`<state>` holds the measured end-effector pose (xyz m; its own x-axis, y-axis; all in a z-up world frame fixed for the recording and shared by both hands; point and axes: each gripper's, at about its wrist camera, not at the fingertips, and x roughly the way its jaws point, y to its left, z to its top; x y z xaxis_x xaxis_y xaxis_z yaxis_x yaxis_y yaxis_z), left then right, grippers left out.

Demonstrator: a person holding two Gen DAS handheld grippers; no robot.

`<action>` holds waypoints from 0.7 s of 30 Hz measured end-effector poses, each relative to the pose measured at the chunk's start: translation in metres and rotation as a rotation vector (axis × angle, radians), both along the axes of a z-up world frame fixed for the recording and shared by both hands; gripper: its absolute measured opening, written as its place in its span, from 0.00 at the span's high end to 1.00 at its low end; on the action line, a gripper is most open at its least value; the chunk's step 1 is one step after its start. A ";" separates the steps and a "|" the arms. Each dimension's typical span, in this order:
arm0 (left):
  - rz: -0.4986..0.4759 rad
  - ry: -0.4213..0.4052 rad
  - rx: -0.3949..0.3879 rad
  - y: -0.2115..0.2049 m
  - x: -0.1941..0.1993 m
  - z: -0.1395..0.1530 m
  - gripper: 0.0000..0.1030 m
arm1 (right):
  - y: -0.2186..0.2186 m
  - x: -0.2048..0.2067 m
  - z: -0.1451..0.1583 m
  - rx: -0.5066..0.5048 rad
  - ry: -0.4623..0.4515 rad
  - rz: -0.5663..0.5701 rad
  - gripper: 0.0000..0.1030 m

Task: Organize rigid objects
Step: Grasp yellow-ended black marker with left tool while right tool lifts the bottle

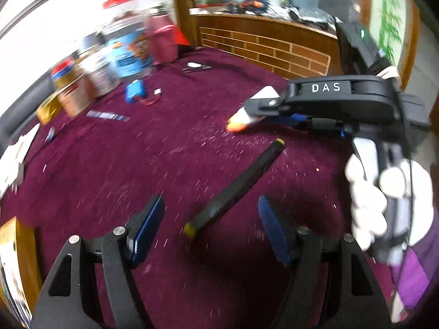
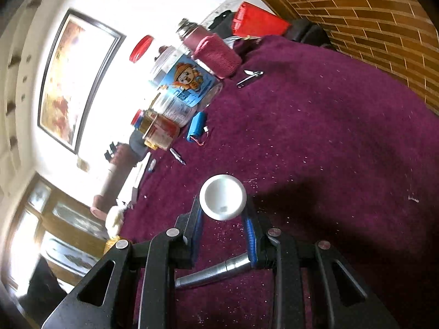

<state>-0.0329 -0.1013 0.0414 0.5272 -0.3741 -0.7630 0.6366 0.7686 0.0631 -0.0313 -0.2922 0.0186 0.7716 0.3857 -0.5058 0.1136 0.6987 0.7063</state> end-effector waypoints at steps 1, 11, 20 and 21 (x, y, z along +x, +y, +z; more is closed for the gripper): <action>-0.019 -0.008 0.017 -0.010 0.003 -0.002 0.32 | 0.003 0.002 0.001 -0.010 0.002 0.012 0.77; -0.179 0.035 0.069 -0.055 0.006 -0.028 0.88 | -0.003 0.004 -0.009 0.034 0.021 0.019 0.77; 0.000 0.118 -0.148 0.016 -0.004 -0.010 0.89 | 0.000 0.004 -0.005 0.036 -0.017 0.044 0.77; 0.016 0.122 -0.172 0.025 -0.006 -0.007 0.89 | 0.002 0.004 -0.005 0.031 -0.021 0.049 0.77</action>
<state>-0.0393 -0.0764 0.0344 0.4416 -0.4967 -0.7472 0.6194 0.7713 -0.1466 -0.0276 -0.2904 0.0141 0.7616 0.4383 -0.4774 0.0652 0.6811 0.7293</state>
